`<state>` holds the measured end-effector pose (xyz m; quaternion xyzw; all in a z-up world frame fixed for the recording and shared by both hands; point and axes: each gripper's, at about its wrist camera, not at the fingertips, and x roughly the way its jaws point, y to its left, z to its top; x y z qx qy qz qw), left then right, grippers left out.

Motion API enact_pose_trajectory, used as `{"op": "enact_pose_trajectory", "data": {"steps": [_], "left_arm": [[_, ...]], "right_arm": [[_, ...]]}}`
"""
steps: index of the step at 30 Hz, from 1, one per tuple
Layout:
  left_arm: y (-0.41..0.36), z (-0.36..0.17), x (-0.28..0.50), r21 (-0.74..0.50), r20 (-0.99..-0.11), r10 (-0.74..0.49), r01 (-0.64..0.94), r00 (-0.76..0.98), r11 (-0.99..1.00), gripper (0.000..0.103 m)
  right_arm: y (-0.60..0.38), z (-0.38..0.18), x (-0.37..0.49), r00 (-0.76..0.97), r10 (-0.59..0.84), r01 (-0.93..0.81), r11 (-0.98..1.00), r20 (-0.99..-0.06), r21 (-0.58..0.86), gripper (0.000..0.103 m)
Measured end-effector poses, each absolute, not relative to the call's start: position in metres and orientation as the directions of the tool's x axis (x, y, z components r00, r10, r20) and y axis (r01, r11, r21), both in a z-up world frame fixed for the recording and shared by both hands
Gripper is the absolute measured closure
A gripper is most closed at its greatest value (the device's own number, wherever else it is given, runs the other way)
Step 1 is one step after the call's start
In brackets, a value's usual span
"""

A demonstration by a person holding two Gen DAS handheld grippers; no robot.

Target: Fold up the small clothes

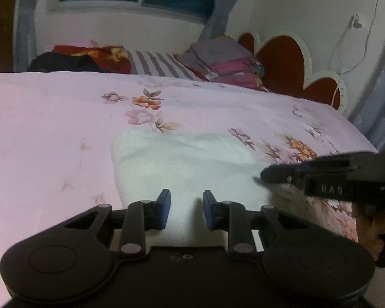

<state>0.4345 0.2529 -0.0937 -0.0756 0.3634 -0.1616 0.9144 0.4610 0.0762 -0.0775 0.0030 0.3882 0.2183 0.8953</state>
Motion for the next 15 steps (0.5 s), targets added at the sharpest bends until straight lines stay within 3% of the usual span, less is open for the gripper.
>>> {"op": "enact_pose_trajectory", "data": {"steps": [7,15], "left_arm": [[0.246,-0.118,0.379,-0.254,-0.703,-0.300,0.167,0.645,0.953,0.079],[0.244,-0.112,0.337,-0.237,-0.706,-0.252,0.114,0.662,0.965,0.079]], "right_arm": [[0.071,-0.103,0.430,0.586,0.330,-0.404,0.911,-0.740,0.086,0.092],[0.063,-0.081,0.380,0.562,0.437,-0.456,0.872,-0.702,0.177,0.092]]}}
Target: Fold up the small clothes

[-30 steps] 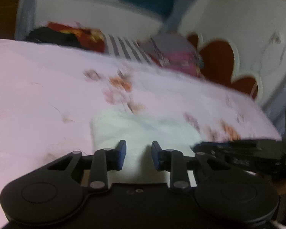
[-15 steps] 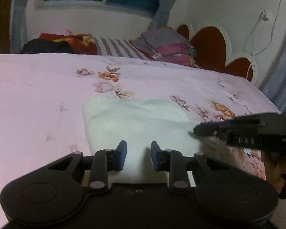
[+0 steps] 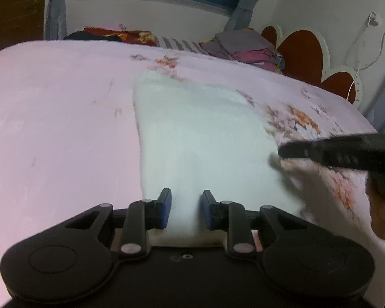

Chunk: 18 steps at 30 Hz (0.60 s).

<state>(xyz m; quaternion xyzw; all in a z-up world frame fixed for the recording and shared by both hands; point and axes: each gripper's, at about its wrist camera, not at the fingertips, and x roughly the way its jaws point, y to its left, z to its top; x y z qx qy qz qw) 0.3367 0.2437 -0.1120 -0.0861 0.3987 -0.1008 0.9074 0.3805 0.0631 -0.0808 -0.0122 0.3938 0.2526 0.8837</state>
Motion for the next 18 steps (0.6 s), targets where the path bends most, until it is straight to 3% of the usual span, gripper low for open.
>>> {"op": "enact_pose_trajectory", "data": {"steps": [5,7,15,18], "left_arm": [[0.238,-0.109,0.323,-0.176,-0.744,-0.182,0.075,0.643,0.982,0.076],[0.231,-0.099,0.312,-0.147,-0.741,-0.157,0.071,0.653,0.987,0.076],[0.206,-0.064,0.249,-0.131,-0.702,-0.156,0.089,0.695,0.987,0.069],[0.193,-0.049,0.219,-0.108,-0.685,-0.137,0.087,0.716,0.990,0.058]], "right_arm": [[0.066,-0.115,0.354,0.500,0.360,-0.424,0.895,-0.788,0.140,0.092],[0.052,-0.109,0.347,0.501,0.385,-0.366,0.906,-0.775,0.213,0.092],[0.015,-0.046,0.272,0.614,0.425,-0.348,0.902,-0.665,0.255,0.092],[0.009,-0.027,0.242,0.634,0.417,-0.343,0.907,-0.652,0.246,0.092]]}}
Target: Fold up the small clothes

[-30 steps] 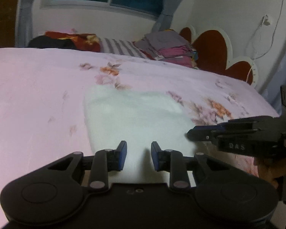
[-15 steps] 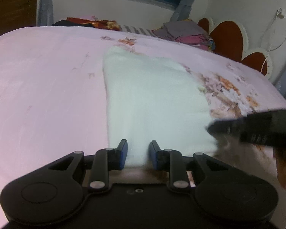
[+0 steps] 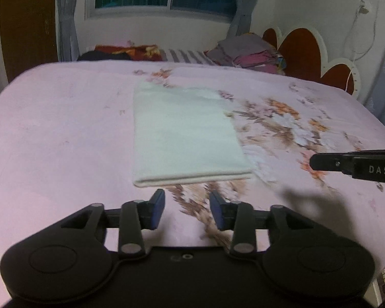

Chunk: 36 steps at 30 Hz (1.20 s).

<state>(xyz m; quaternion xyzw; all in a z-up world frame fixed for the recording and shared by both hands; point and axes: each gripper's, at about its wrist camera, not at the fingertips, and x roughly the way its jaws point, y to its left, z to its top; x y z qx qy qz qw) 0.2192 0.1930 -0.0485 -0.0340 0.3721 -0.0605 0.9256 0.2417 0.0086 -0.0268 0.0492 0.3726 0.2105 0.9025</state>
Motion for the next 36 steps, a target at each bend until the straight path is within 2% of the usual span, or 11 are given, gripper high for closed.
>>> {"op": "enact_pose_trajectory", "data": {"steps": [1,3,6,8,9,10,11,13,18,24,36], "left_arm": [[0.189,-0.045,0.213,-0.092,-0.684,-0.115,0.072,0.721,0.993,0.047],[0.182,-0.037,0.195,-0.073,-0.671,-0.084,0.047,0.736,0.996,0.037],[0.176,-0.025,0.168,-0.069,-0.658,-0.076,0.041,0.749,0.997,0.033],[0.174,-0.019,0.152,-0.071,-0.648,-0.075,0.038,0.758,0.997,0.025],[0.172,-0.014,0.142,-0.072,-0.641,-0.076,0.038,0.764,0.997,0.018],[0.170,-0.011,0.134,-0.071,-0.631,-0.071,0.034,0.773,0.997,0.006],[0.168,-0.006,0.123,-0.067,-0.612,-0.059,0.022,0.789,0.997,0.000],[0.164,0.004,0.103,-0.054,-0.567,-0.035,0.005,0.823,0.999,0.000],[0.150,0.014,0.075,0.035,-0.526,0.048,-0.035,0.849,0.999,0.000],[0.148,0.022,0.054,-0.008,-0.508,0.021,-0.029,0.861,1.000,0.000],[0.132,0.029,0.044,-0.009,-0.483,0.003,-0.008,0.876,1.000,0.000]], "right_arm": [[0.004,-0.022,0.230,0.641,0.416,-0.341,0.907,-0.645,0.247,0.092],[-0.003,-0.014,0.209,0.648,0.418,-0.340,0.907,-0.636,0.249,0.092],[-0.013,-0.002,0.176,0.662,0.408,-0.333,0.912,-0.628,0.240,0.092],[-0.016,0.001,0.160,0.652,0.418,-0.334,0.907,-0.632,0.256,0.092],[-0.017,0.003,0.153,0.650,0.422,-0.337,0.905,-0.632,0.258,0.090],[-0.017,0.005,0.144,0.654,0.418,-0.337,0.907,-0.631,0.252,0.065],[-0.016,0.008,0.136,0.663,0.410,-0.329,0.911,-0.627,0.248,0.007],[-0.018,0.015,0.116,0.730,0.391,-0.307,0.921,-0.560,0.242,0.000],[-0.015,0.020,0.101,0.729,0.343,-0.284,0.939,-0.592,0.195,0.000],[-0.015,0.025,0.074,0.757,0.317,-0.266,0.948,-0.572,0.174,0.000],[-0.024,0.036,0.052,0.769,0.307,-0.272,0.951,-0.560,0.148,0.000]]}}
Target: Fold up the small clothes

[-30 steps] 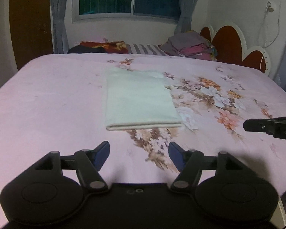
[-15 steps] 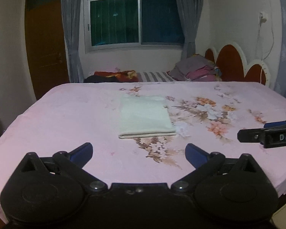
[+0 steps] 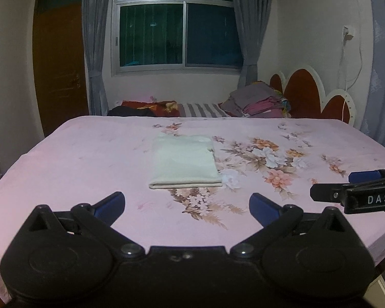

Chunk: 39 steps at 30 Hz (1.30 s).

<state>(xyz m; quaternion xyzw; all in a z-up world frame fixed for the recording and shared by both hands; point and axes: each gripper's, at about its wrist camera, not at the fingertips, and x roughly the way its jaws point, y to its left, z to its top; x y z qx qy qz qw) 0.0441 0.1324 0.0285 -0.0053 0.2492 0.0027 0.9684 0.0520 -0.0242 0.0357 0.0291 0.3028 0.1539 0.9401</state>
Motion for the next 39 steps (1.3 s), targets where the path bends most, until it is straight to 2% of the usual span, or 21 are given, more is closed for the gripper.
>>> {"op": "enact_pose_trajectory", "data": {"steps": [39], "left_arm": [[0.1350,0.0310,0.0473,-0.007,-0.474,0.009,-0.014,0.881,1.000,0.000]], "right_arm": [[-0.0311,0.0451,0.0530,0.773,0.319,-0.294,0.946,-0.549,0.137,0.000]]}}
